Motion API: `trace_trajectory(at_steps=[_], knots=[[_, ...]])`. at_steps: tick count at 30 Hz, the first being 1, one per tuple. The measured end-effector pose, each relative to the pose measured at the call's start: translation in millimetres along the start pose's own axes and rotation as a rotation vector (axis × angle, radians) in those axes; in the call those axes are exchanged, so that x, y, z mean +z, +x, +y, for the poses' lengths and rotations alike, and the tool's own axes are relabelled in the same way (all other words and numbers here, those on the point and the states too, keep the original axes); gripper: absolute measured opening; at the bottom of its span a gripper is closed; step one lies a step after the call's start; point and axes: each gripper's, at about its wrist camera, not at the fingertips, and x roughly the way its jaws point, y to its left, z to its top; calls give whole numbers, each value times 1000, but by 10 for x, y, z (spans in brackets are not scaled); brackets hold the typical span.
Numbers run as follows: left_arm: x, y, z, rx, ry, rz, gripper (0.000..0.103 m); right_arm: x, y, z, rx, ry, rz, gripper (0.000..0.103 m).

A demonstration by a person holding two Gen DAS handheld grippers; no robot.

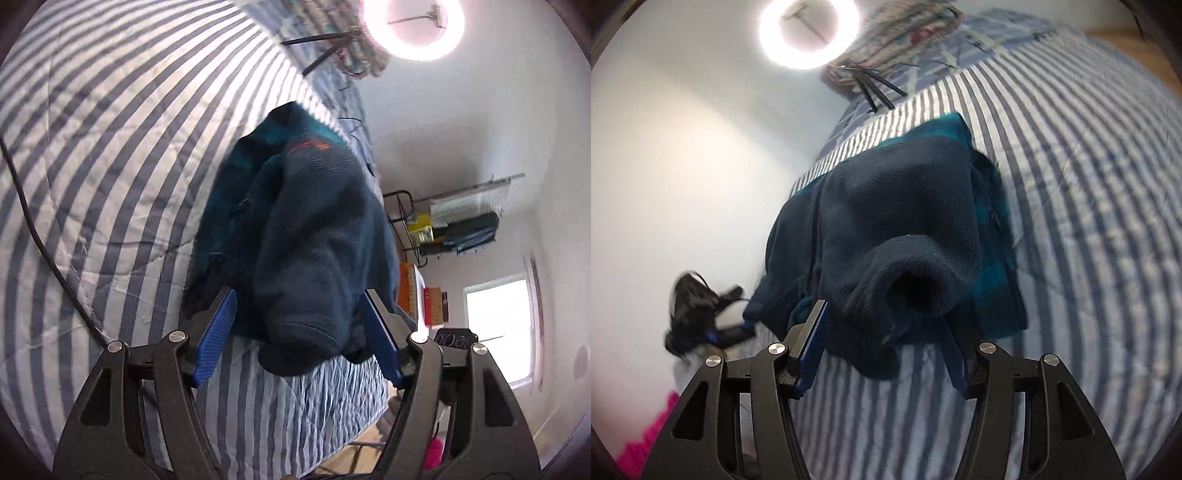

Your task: Fold large clothes

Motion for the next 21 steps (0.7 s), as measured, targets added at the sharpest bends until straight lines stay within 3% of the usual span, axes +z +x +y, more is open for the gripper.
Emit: trace_trajectory(at_steps=[1,2,3,5,10,13,16,21], knots=[[-15,37,51,5,-37,-7,69,-2,23,-31,23,26,3,41],[-35,63,92,-9,-67,-15,54,1,51,-52,55,47,17,15],[-44,87,104,-19,-77,-13,28,3,71,-60,85,66,30,11],[-80,81,47,18,-48,-13,12,9,35,-4,96,51,25,6],[-303,-113,-391,131,201,-70,8,-76,-168,182,119,4,30,5],[-457,-67,-448,245,319,-78,8,-195,-153,152,50,-33,44,4],[-526,160,-204,305,291,-29,8,-345,17,-84,-61,-20,83,4],[-586,311,-75,334,308,-25,8,-391,168,-207,-100,-2,94,4]])
